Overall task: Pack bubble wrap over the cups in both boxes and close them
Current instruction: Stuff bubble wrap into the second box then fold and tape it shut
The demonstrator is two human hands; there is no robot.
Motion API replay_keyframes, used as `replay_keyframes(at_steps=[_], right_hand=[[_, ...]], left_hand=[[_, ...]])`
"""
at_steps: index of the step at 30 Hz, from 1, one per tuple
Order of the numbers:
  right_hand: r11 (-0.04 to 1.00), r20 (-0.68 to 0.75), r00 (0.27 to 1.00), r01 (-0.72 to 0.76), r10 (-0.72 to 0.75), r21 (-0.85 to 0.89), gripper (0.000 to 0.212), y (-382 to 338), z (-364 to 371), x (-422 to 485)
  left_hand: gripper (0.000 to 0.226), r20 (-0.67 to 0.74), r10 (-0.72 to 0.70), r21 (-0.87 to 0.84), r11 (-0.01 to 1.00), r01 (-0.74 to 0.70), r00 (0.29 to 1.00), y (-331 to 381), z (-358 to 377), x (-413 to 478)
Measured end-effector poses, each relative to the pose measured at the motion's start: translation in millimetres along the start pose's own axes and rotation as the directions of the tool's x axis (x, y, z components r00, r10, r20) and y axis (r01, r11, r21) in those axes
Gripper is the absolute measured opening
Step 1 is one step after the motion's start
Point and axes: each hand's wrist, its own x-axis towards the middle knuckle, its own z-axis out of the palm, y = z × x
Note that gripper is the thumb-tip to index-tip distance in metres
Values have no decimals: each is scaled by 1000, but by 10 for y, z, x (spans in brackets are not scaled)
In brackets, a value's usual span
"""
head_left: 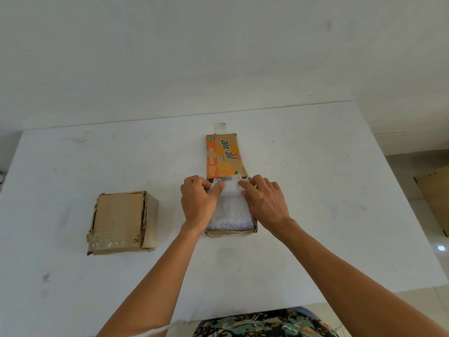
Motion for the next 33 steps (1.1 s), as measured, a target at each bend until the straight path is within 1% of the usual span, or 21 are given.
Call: replay_keyframes(at_steps=[2, 3, 5, 6, 7, 10, 12, 14, 17, 20, 22, 24, 26, 29, 30, 32, 33], right_hand=[[1000, 19, 1000, -12, 12, -2, 22, -16, -9, 33], [1000, 37, 999, -26, 26, -9, 20, -33, -15, 48], [997, 77, 995, -60, 63, -37, 19, -43, -25, 71], [995, 98, 992, -74, 79, -60, 19, -38, -35, 85], [993, 124, 988, -82, 92, -81, 19, -33, -52, 99], [990, 231, 966, -96, 118, -103, 27, -16, -105, 154], [988, 290, 945, -133, 149, -75, 31, -2, -136, 200], [984, 345, 921, -169, 180, -61, 33, -1, -146, 237], [979, 422, 883, -188, 205, -80, 36, 7, -132, 293], [978, 455, 865, -191, 210, -88, 38, 14, -111, 336], [979, 467, 860, -186, 204, -85, 37, 12, -100, 348], [982, 472, 861, -171, 189, -80, 37, 12, -98, 365], [986, 470, 867, -143, 166, -86, 35, 10, -103, 377], [993, 458, 883, -58, 97, -99, 33, 20, -90, 360], [996, 415, 907, -49, 75, -73, 32, 15, -88, 343], [997, 242, 969, -65, 56, 29, 23, 14, -79, 312], [993, 175, 982, -85, 69, 81, 19, 9, -65, 304]], left_hand=[[34, -81, 140, 39, 990, -137, 987, -29, -12, -51], [33, -110, 240, 91, 969, -230, 965, -61, -4, -69], [24, -114, 426, 231, 890, -393, 897, -125, 27, -82], [23, -98, 473, 285, 857, -431, 876, -153, 45, -74], [26, -79, 489, 326, 836, -441, 869, -180, 59, -60], [40, -13, 478, 427, 797, -427, 878, -223, 27, -52], [45, 32, 474, 446, 781, -437, 880, -236, -20, -62], [46, 56, 457, 441, 786, -433, 888, -232, -57, -57], [43, 40, 453, 371, 821, -435, 890, -197, -46, -31], [37, 0, 475, 340, 828, -447, 880, -198, -10, -30], [39, 2, 422, 367, 843, -393, 907, -205, -12, -34], [43, 34, 369, 390, 851, -353, 929, -212, -21, -26], [43, 89, 328, 386, 859, -336, 940, -213, -26, -9], [35, 179, 239, 344, 894, -288, 954, -223, -16, 20], [34, 205, 206, 337, 903, -267, 957, -219, -19, 34], [35, 244, 169, 336, 909, -247, 955, -183, -29, 62], [36, 258, 155, 337, 911, -239, 954, -164, -36, 76]])
